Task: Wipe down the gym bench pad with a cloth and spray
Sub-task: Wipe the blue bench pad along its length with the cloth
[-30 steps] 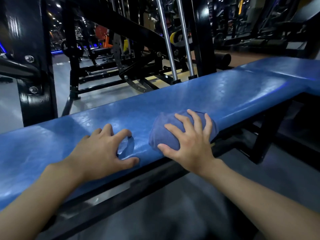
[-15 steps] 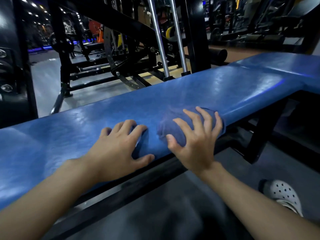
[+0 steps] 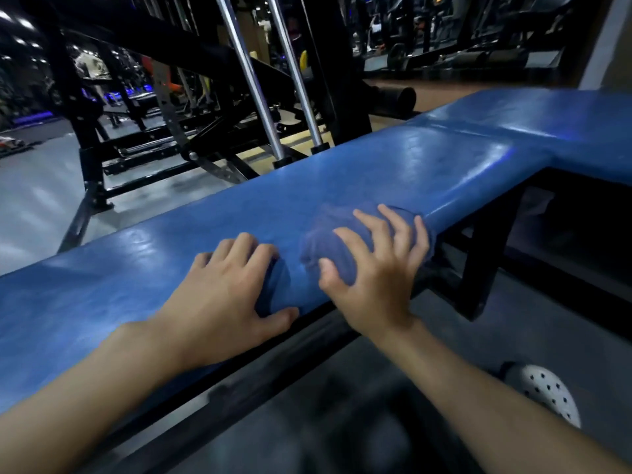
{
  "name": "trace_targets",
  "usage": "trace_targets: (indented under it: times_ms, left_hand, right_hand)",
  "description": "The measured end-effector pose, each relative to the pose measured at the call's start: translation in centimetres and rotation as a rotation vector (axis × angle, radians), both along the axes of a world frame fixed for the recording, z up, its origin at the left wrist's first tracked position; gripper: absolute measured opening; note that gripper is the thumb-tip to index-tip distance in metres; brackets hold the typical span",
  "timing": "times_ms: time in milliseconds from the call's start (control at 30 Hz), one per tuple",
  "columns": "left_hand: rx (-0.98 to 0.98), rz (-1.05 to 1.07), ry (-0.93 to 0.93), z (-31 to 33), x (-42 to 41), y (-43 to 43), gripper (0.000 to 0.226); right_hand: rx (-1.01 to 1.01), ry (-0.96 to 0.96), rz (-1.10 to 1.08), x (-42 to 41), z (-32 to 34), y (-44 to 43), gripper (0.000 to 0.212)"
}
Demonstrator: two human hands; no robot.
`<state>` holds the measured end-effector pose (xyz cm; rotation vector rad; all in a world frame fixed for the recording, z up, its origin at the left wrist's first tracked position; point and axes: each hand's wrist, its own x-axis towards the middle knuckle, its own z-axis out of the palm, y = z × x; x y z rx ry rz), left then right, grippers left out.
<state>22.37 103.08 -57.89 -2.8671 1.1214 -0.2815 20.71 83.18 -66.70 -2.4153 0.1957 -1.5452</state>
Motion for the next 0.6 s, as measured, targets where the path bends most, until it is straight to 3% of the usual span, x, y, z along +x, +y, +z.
trace_targets:
  times_ms: [267,433,533,600]
  left_hand:
    - [0.009,-0.075,0.01,0.0,1.7,-5.2,0.081]
    - [0.02,-0.054,-0.045,0.3,1.8,-6.6,0.077]
    - [0.028,-0.006,-0.062,0.4,1.4,-7.7,0.075]
    - [0.02,0.007,-0.049,0.5,1.5,-9.5,0.078]
  right_hand:
    - [-0.234,-0.117,0.133,1.8,-0.8,-7.7,0.048]
    - [-0.062,-0.083,0.02,2.6,-1.2,-14.6,0.053]
    - [0.104,-0.064,-0.052,2.3,-0.9,-12.3,0.045]
    - [0.091,-0.056,-0.044,2.1,-0.7,-10.9,0.042]
